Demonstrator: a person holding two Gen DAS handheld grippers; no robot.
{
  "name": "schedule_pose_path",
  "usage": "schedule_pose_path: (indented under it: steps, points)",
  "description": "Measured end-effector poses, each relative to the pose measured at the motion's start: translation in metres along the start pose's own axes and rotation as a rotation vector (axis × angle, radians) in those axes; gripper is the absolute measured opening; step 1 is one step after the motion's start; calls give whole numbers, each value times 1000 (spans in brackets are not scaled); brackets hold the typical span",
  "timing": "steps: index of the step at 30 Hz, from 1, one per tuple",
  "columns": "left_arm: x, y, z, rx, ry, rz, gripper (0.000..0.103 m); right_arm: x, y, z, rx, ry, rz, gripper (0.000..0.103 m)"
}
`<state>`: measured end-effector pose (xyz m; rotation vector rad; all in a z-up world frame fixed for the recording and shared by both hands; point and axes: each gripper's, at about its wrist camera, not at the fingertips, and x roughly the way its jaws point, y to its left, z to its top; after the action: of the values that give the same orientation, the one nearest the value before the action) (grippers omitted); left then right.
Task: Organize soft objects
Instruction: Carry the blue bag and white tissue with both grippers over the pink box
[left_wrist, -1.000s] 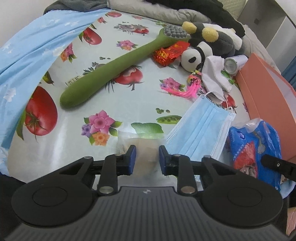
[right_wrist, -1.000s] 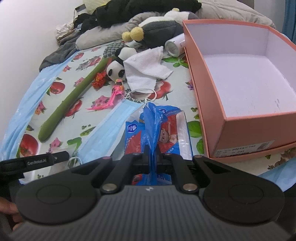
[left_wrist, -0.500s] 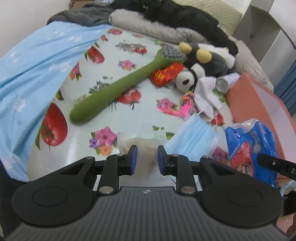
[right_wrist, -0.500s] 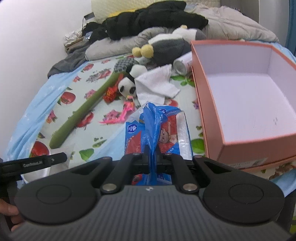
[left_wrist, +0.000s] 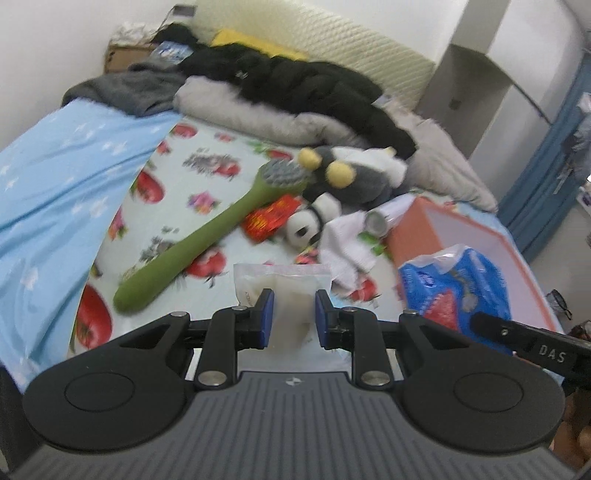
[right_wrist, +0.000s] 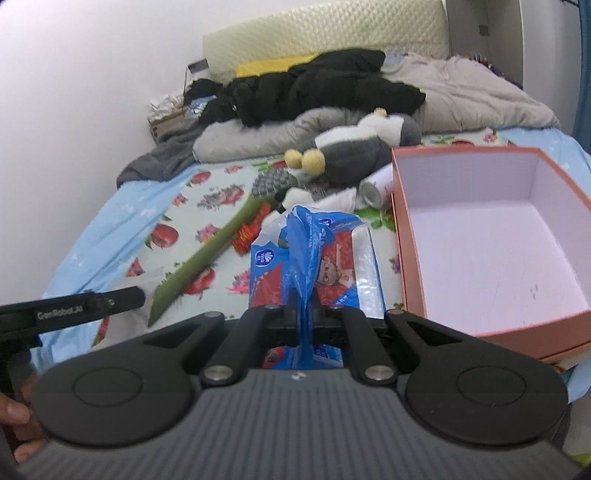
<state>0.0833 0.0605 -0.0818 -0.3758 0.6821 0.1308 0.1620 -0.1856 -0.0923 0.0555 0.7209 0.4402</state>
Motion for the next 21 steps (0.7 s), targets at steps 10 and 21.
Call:
schedule_pose_path:
  steps: [10,21]
  points:
    - [-26,-54,23,85,-63,-128,27,-40,-11,19,18,-96,-2,6]
    - [-26,-133,28,199,-50,-293,28,-85,-46,22,56,-161,-85,6]
